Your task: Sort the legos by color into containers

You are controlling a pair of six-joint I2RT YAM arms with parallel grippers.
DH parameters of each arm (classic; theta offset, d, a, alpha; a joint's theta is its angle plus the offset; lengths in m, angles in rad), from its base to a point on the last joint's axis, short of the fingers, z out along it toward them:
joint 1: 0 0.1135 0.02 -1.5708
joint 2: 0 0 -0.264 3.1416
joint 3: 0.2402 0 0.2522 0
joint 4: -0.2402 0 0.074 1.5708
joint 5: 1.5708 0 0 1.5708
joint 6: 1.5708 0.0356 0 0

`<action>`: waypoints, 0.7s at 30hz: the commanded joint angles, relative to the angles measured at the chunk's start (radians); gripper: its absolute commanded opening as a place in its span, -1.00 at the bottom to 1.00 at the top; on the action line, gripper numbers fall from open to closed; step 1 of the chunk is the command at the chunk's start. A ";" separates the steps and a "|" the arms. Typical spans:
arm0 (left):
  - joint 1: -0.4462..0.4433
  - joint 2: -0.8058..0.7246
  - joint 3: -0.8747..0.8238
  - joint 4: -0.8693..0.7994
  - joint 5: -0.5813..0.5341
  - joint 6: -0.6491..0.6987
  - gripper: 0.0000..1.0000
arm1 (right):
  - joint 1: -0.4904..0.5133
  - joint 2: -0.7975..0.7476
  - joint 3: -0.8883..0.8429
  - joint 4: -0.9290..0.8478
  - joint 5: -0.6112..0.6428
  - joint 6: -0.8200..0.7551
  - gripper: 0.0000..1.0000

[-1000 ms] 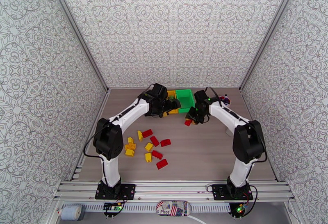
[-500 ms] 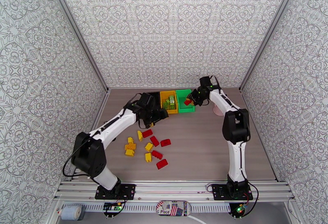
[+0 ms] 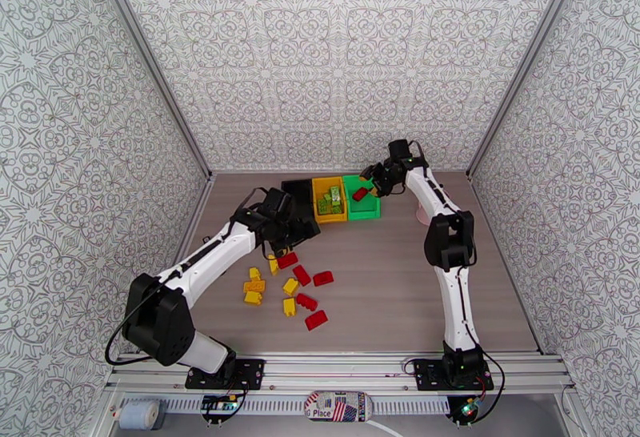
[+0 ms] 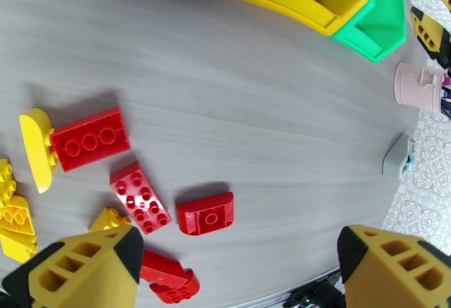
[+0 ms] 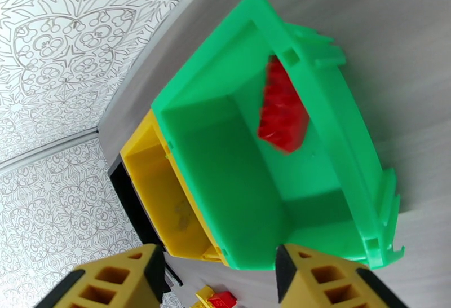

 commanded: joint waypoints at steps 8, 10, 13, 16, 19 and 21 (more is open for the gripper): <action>0.020 -0.002 -0.023 -0.079 -0.028 0.048 0.93 | 0.025 -0.173 -0.162 -0.101 0.039 -0.159 0.15; 0.018 -0.007 -0.037 -0.091 -0.038 0.058 0.93 | 0.044 -0.202 -0.201 -0.132 0.060 -0.193 0.14; 0.013 -0.015 -0.064 -0.101 -0.039 0.073 0.89 | 0.080 -0.254 -0.278 -0.169 0.098 -0.244 0.13; 0.000 -0.011 -0.077 -0.120 -0.044 0.099 0.86 | 0.123 -0.305 -0.382 -0.176 0.126 -0.281 0.11; -0.018 0.001 -0.081 -0.137 -0.052 0.124 0.83 | 0.175 -0.358 -0.500 -0.170 0.154 -0.305 0.09; -0.029 0.014 -0.083 -0.138 -0.049 0.134 0.82 | 0.213 -0.388 -0.569 -0.164 0.170 -0.320 0.09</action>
